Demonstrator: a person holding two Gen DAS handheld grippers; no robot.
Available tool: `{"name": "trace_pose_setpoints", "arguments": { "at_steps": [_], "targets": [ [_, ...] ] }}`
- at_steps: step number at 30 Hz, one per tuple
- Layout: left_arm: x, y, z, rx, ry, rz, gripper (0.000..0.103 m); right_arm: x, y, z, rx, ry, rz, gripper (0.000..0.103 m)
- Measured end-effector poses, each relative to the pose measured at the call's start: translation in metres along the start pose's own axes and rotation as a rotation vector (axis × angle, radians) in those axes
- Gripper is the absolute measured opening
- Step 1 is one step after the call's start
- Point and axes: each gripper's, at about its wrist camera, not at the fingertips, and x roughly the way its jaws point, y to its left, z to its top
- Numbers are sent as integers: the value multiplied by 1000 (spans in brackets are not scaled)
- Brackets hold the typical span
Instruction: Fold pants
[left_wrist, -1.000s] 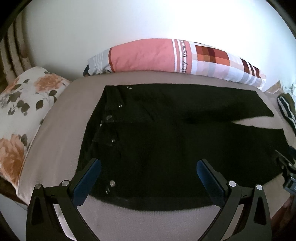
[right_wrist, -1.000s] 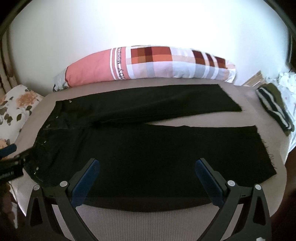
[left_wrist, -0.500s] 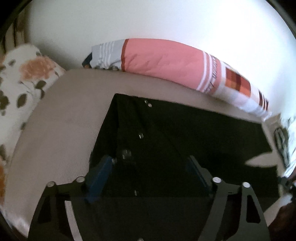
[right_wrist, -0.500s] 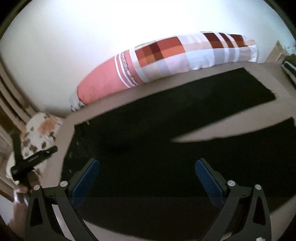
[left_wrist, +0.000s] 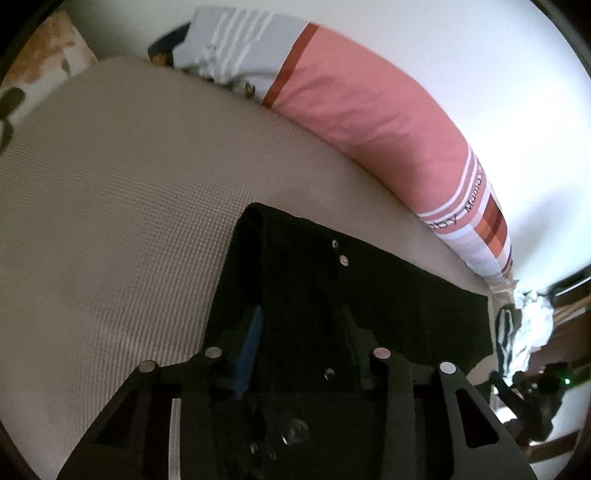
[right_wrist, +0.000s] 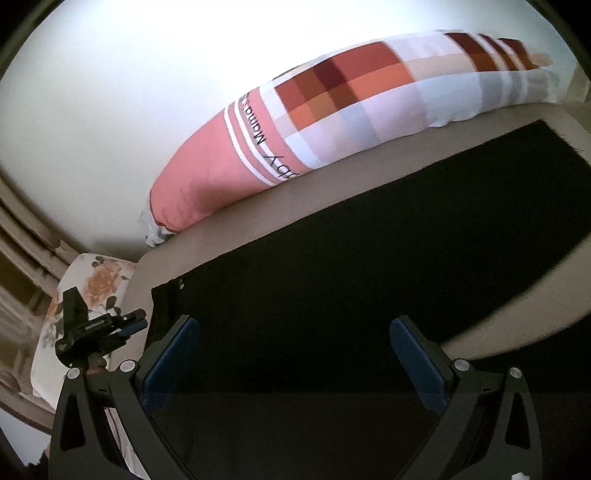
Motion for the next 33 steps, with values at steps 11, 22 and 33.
{"name": "trace_pose_setpoints", "arguments": {
  "at_steps": [11,22,33],
  "targets": [
    [31,27,30,-68,92,-158,36,66,27,24,-103,46,32,103],
    [20,42,16,-62,121,-174,36,99,42,30,-145,84,62,103],
    [50,32,41,-65,98,-270,36,108,40,34,-161,83,72,103]
  ]
}}
